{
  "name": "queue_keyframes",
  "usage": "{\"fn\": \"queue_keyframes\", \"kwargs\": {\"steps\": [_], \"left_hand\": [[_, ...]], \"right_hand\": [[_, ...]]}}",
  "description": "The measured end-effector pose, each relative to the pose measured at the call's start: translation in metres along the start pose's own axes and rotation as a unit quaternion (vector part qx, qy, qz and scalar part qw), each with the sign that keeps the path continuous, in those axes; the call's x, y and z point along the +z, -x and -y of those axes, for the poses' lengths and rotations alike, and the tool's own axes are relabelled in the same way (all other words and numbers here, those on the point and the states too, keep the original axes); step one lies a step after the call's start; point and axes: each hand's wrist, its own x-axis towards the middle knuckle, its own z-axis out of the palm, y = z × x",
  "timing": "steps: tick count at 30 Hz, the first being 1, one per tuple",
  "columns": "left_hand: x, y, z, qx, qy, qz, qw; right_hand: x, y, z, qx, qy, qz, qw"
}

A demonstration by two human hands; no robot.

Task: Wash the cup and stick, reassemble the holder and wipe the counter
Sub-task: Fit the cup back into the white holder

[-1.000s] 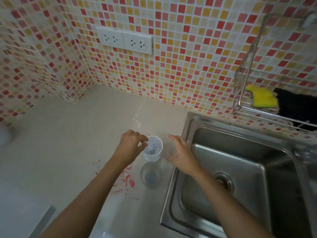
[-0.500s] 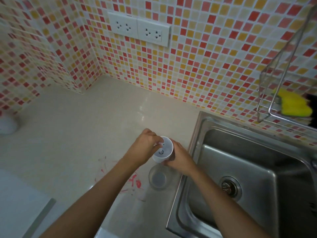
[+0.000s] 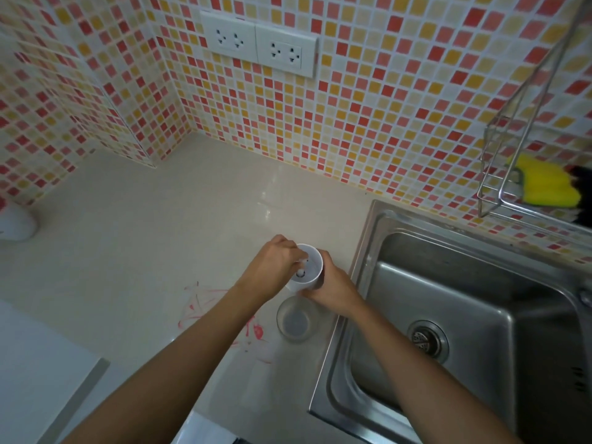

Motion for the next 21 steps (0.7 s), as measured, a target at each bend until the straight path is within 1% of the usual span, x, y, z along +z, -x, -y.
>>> {"fn": "queue_keyframes", "kwargs": {"steps": [2,4,5,7,11,13,17,21], "left_hand": [[0.001,0.012,-0.004,-0.021,0.036,-0.034,0.999],[-0.001,0.033,-0.01,-0.105,0.125,-0.07,0.984],[-0.002,0.046,-0.011,-0.143,0.159,-0.076,0.974],[0.0,0.071,-0.008,-0.192,0.196,-0.058,0.96],[0.011,0.109,-0.008,-0.217,0.241,0.05,0.945],[0.022,0.116,-0.013,-0.218,0.239,0.074,0.943],[0.041,0.11,-0.021,-0.213,0.246,0.04,0.945],[0.051,0.106,-0.025,-0.222,0.302,-0.001,0.927]], "right_hand": [[-0.003,0.003,0.001,0.008,-0.034,-0.024,0.999],[-0.013,0.006,-0.002,0.015,-0.068,-0.055,0.996],[-0.021,0.01,-0.003,0.014,-0.068,-0.067,0.995],[-0.041,0.023,-0.003,0.016,-0.04,-0.071,0.997],[-0.076,0.066,-0.001,0.022,0.049,-0.034,0.998],[-0.082,0.086,0.006,0.013,0.098,-0.009,0.995],[-0.075,0.105,0.027,-0.004,0.168,0.018,0.986],[-0.055,0.102,0.045,-0.052,0.211,0.021,0.976]]}}
